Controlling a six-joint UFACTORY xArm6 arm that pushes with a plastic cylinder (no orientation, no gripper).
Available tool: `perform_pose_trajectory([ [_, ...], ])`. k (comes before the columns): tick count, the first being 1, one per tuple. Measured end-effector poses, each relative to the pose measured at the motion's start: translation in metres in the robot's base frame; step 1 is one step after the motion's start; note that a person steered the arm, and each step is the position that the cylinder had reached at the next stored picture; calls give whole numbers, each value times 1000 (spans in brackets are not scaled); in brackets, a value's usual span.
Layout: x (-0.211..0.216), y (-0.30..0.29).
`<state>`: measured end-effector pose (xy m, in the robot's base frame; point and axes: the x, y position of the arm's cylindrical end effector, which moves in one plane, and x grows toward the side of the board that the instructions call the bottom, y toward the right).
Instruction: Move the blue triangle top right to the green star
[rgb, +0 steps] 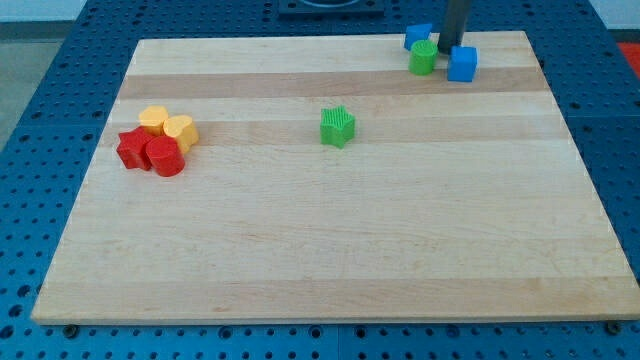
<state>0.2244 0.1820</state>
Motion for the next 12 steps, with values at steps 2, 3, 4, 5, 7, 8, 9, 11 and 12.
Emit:
perform_pose_trajectory([
  [2,-24,4],
  [3,-32,-27],
  [4,-28,-64],
  [5,-14,-93],
  [7,-1,-156],
  [8,6,-176],
  [9,22,-176],
  [11,23,-135],
  [12,31,-127],
])
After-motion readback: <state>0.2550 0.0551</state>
